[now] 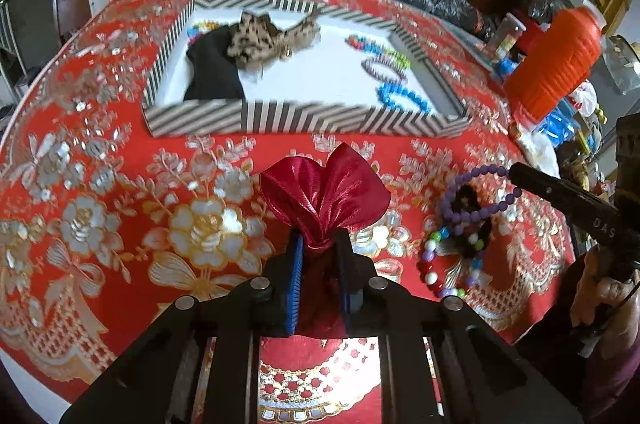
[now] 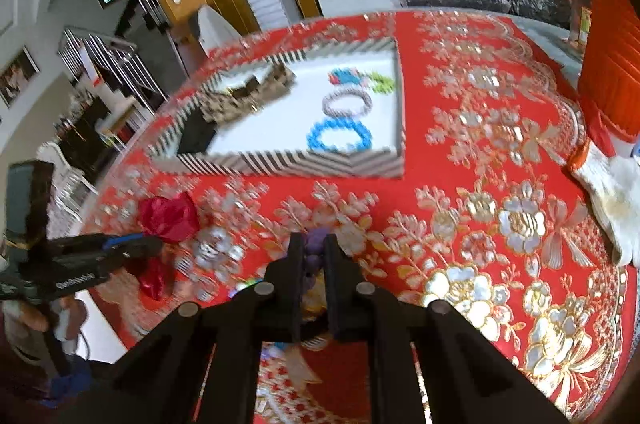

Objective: Organize jewelry
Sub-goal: 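Grasp the red satin pouch with the left tool while the right grasps the purple beaded bracelet, then carry the pouch and purple bracelet into the tray and open both tools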

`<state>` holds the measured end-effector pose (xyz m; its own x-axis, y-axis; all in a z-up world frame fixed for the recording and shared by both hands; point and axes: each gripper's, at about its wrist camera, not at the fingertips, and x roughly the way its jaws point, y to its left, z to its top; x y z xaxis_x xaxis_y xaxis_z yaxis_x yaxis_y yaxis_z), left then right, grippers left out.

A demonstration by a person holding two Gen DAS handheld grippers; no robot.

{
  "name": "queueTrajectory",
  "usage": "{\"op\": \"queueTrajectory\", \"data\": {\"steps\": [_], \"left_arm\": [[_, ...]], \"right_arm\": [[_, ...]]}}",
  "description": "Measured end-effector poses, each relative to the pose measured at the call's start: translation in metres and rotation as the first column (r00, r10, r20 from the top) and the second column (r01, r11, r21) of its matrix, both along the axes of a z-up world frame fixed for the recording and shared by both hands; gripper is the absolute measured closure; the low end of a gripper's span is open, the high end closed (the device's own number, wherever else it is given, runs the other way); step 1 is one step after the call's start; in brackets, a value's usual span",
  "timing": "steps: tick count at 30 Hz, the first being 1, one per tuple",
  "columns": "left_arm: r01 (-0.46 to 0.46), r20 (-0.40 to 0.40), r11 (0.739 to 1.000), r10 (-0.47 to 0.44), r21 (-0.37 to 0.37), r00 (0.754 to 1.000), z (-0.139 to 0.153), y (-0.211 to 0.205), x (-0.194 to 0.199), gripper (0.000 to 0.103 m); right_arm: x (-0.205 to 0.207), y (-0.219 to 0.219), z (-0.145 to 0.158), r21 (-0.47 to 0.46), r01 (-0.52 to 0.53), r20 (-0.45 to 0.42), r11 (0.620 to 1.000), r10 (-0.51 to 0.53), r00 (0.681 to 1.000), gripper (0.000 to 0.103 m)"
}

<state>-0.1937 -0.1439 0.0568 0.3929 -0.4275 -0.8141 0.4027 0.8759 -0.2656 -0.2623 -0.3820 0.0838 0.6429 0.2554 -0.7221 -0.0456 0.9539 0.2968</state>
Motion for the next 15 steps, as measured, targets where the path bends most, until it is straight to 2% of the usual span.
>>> {"op": "queueTrajectory", "data": {"steps": [6, 15], "left_arm": [[0.000, 0.029, 1.000, 0.001, -0.014, 1.000, 0.018, -0.001, 0.007, 0.092], [-0.025, 0.118, 0.999, 0.022, 0.024, 0.993, 0.040, -0.008, 0.028, 0.092]], "right_arm": [[0.000, 0.001, 0.024, 0.013, -0.010, 0.057, 1.000, 0.009, 0.998, 0.093], [0.012, -0.004, 0.054, -0.015, -0.001, 0.116, 1.000, 0.003, 0.993, 0.093]]}}
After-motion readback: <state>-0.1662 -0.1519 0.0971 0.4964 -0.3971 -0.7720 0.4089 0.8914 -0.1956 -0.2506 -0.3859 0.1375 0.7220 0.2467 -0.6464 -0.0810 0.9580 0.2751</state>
